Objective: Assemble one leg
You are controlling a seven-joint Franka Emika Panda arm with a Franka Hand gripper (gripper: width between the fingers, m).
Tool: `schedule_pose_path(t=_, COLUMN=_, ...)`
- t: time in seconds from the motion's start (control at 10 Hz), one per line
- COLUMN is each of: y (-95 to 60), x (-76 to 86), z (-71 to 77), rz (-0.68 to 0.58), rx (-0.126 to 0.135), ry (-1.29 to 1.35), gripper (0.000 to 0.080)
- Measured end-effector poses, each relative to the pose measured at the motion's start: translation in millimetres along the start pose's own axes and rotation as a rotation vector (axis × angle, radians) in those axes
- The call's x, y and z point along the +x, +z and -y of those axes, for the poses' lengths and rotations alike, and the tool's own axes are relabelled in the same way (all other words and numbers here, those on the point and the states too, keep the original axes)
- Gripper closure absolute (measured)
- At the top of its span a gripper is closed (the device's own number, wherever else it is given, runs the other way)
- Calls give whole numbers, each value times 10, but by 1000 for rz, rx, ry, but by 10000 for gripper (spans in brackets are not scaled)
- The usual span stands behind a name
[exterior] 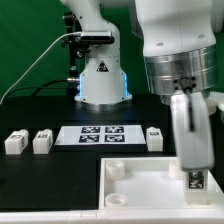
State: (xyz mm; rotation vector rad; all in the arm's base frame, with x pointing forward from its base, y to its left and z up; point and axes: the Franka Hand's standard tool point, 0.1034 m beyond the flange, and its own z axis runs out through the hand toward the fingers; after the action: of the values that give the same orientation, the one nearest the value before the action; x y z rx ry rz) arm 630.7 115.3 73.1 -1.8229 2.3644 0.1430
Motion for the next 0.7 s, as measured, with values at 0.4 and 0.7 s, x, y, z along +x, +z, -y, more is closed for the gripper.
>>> schedule_pose_path(t=0.4, y=15, x=-17, z=-7, rz=-5, rx=8, ry=-215, gripper=395)
schedule_pose_path(t=0.7, y=24, x=-61, z=-71, rz=-11, rx=-29, ry=-657, gripper=175)
